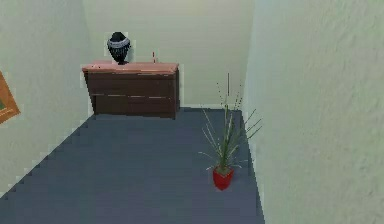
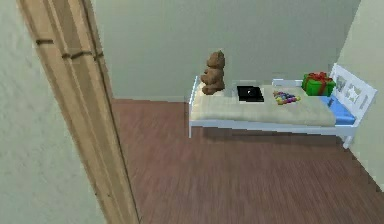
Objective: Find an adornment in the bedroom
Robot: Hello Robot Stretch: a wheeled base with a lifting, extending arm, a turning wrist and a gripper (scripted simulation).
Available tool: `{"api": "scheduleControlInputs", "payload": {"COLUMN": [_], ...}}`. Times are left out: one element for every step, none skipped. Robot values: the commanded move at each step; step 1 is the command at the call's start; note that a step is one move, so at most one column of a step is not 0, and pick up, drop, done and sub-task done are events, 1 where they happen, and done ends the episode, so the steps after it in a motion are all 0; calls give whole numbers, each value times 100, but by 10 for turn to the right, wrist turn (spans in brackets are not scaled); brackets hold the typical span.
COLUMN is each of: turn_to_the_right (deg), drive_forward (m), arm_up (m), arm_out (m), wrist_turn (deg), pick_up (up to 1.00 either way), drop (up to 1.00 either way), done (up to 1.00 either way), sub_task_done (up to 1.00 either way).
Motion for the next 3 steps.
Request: {"api": "scheduleControlInputs", "payload": {"turn_to_the_right": [-210,0,0], "drive_forward": [0,100,10], "arm_up": [0,0,0], "arm_out": [0,0,0], "wrist_turn": [0,0,0], "pick_up": [0,0,0], "drop": [0,0,0], "done": [0,0,0], "sub_task_done": [0,0,0]}}
